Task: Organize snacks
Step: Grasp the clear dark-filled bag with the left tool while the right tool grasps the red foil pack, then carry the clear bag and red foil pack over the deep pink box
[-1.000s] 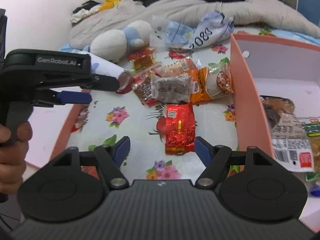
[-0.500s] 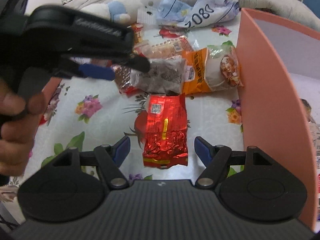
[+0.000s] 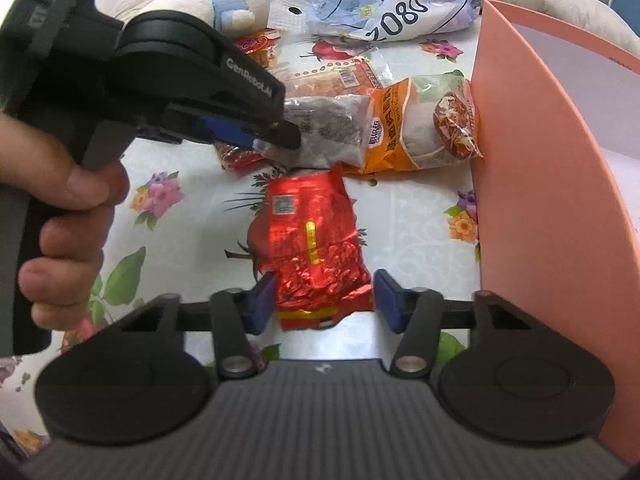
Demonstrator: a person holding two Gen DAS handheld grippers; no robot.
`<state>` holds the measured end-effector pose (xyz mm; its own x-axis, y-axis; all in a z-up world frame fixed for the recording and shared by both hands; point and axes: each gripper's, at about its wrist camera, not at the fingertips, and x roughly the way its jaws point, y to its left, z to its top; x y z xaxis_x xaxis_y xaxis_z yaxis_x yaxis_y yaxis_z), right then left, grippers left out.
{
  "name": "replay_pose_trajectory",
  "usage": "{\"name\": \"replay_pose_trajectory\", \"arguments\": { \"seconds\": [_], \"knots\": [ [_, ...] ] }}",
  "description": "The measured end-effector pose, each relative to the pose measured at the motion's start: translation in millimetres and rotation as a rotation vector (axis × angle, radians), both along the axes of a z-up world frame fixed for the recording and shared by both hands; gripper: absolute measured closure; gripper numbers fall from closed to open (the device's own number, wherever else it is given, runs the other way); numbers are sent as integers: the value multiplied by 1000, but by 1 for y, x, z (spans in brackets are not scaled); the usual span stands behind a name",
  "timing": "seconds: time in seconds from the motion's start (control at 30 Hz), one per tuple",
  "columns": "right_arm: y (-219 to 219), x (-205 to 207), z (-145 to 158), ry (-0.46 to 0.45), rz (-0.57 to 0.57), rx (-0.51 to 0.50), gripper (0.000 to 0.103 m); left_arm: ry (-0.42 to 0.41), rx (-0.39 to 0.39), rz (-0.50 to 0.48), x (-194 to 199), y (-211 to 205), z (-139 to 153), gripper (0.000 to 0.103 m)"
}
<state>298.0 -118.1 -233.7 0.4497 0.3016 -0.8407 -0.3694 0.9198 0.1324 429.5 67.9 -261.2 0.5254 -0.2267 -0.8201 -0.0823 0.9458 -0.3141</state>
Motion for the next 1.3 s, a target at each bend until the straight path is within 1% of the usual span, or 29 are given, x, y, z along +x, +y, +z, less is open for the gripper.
{"name": "replay_pose_trajectory", "arguments": {
  "seconds": [0.17, 0.37, 0.53, 0.7, 0.77, 0.87, 1.0, 1.07, 1.13, 1.23, 1.3],
  "knots": [
    [-6, -10, 7, 6, -4, 12, 49, -7, 10, 14, -13, 1, 12, 87],
    [-10, -27, 17, 10, 2, 14, 49, -3, 20, 52, -44, 6, 33, 91],
    [-13, -46, 29, 6, 19, 15, 49, -13, 41, 76, -81, 11, 55, 92],
    [-19, -69, 45, 2, 25, 21, 49, -13, 49, 102, -123, 14, 69, 93],
    [-23, -78, 50, 0, 28, 23, 49, -19, 57, 105, -141, 12, 72, 93],
    [-28, -93, 54, -27, 17, 13, 49, -27, 62, 122, -168, 10, 76, 93],
    [-36, -109, 56, -17, -12, 48, 49, -30, 49, 136, -200, 5, 78, 93],
    [-36, -119, 57, -22, -10, 44, 49, -33, 48, 162, -215, 5, 78, 93],
    [-33, -128, 56, -27, 2, 37, 49, -27, 24, 183, -230, 6, 76, 93],
    [-30, -137, 54, -39, 24, 22, 49, -20, 21, 180, -243, 5, 74, 93],
    [-30, -141, 54, -35, 26, 30, 49, -23, 25, 171, -252, 6, 75, 93]
  ]
}}
